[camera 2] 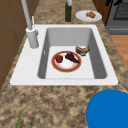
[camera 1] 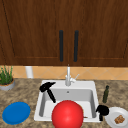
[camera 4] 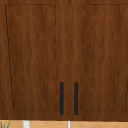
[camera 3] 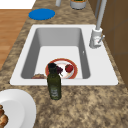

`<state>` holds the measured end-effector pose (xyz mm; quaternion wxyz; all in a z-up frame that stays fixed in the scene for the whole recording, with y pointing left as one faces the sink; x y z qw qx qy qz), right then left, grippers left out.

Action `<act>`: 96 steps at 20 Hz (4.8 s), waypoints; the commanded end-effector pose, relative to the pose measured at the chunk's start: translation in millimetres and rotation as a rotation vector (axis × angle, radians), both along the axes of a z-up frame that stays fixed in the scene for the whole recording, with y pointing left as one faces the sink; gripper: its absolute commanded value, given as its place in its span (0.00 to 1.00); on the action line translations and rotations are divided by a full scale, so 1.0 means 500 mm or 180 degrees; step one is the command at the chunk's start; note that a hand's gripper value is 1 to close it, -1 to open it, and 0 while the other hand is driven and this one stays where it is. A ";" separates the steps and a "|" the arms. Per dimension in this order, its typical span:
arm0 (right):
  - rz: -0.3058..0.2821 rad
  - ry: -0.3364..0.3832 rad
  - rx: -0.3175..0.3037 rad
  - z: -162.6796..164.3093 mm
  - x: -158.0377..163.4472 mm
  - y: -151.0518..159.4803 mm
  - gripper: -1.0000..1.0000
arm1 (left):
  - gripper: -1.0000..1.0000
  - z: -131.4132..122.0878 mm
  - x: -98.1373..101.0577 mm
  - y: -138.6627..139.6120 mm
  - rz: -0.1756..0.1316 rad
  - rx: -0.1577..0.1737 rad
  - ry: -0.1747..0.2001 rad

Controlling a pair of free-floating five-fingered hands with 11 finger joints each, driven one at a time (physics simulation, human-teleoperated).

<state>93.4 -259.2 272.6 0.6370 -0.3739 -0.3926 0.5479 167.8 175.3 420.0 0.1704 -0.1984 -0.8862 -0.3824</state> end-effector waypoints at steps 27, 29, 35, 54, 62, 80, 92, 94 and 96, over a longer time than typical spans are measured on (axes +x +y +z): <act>0.0000 0.0000 0.0000 0.000 0.000 0.000 0.50 | 0.00 0.182 -0.055 -0.034 0.0945 -0.0436 -0.0577; 0.0000 0.0000 0.0000 0.000 0.000 0.000 0.50 | 0.00 0.188 -0.059 -0.034 0.0951 -0.0512 -0.0558; 0.0000 0.0000 0.0000 0.000 0.000 0.000 0.50 | 0.00 0.202 -0.067 -0.036 0.0940 -0.0594 -0.0551; 0.0000 0.0000 0.0000 0.000 0.000 0.000 0.50 | 0.00 0.287 -0.110 -0.037 0.1087 -0.0706 -0.0644; 0.0000 0.0000 0.0000 0.000 0.000 0.000 0.50 | 0.00 0.318 -0.130 -0.038 0.1137 -0.0806 -0.0684; 0.0000 0.0000 0.0000 0.000 0.000 0.000 0.50 | 0.00 0.351 -0.151 -0.041 0.1570 -0.0542 -0.0988; 0.0000 0.0000 0.0000 0.000 0.000 0.000 0.50 | 0.00 0.414 -0.169 -0.040 0.1872 -0.0737 -0.1190; 0.0000 0.0000 0.0000 0.000 0.000 0.000 0.50 | 0.00 0.429 -0.173 -0.040 0.1912 -0.0738 -0.1218; 0.0000 0.0000 0.0000 0.000 0.000 0.000 0.50 | 0.00 0.444 -0.177 -0.040 0.1955 -0.0733 -0.1250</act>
